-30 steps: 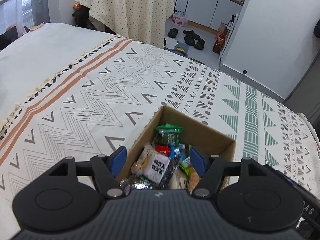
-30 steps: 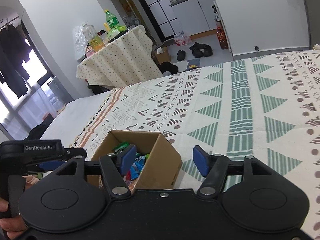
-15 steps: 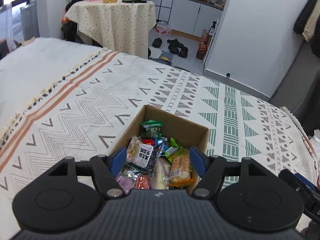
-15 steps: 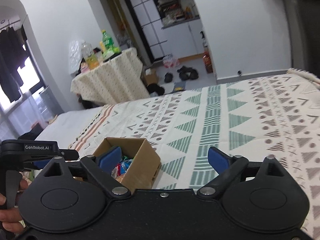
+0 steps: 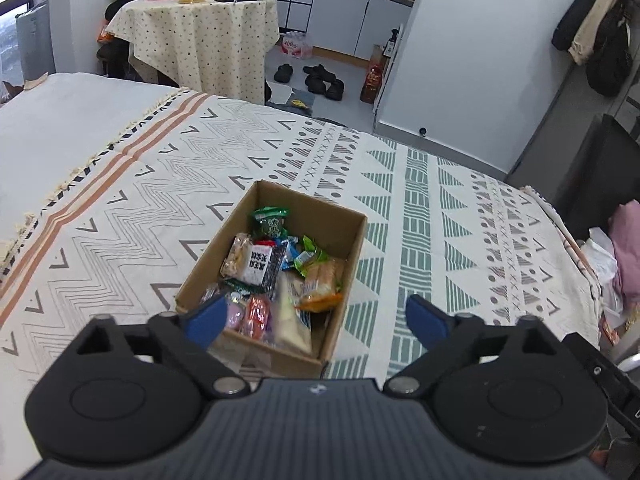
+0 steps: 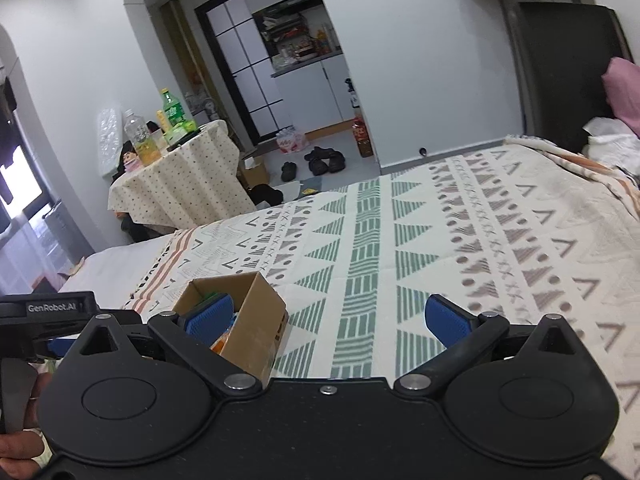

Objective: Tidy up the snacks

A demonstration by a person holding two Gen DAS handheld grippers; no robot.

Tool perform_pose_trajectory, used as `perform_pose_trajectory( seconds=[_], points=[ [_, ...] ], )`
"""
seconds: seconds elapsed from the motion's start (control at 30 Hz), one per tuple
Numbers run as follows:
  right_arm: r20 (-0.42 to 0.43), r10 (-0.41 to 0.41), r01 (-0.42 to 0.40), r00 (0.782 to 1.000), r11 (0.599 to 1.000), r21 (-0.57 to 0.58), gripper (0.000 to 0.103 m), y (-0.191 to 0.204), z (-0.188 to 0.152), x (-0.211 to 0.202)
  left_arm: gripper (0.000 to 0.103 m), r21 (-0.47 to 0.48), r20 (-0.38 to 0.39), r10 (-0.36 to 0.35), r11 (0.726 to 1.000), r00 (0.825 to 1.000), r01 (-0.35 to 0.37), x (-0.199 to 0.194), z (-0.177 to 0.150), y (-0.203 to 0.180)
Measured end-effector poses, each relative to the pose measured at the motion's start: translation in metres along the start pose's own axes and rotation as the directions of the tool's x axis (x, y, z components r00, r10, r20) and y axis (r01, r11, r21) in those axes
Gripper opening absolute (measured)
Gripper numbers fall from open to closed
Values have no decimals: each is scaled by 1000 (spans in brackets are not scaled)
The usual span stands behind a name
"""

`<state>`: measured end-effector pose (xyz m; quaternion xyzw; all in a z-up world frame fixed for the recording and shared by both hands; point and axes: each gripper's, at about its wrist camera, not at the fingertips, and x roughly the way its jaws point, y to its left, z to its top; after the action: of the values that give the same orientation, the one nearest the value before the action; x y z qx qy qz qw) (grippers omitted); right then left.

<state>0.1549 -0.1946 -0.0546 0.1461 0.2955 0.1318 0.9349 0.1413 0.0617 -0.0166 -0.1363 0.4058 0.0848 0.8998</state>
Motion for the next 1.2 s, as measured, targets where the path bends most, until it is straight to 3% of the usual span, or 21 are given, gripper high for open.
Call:
perform_pose_trajectory(
  seconds=[0.17, 0.67, 0.97, 1.2],
  points=[
    [2, -7, 7, 1000, 1000, 8, 103, -3, -5, -22, 103, 10, 15, -20, 1000, 1000, 20, -23, -8, -1],
    [15, -4, 5, 1000, 998, -62, 103, 20, -5, -81, 103, 68, 83, -30, 997, 996, 24, -88, -23, 8],
    [4, 19, -19, 1000, 998, -66, 103, 29, -8, -107, 103, 74, 113, -47, 996, 992, 39, -113, -34, 26],
    [1, -8, 8, 1000, 995, -98, 103, 36, -12, -123, 103, 86, 112, -49, 996, 992, 40, -124, -40, 42]
  ],
)
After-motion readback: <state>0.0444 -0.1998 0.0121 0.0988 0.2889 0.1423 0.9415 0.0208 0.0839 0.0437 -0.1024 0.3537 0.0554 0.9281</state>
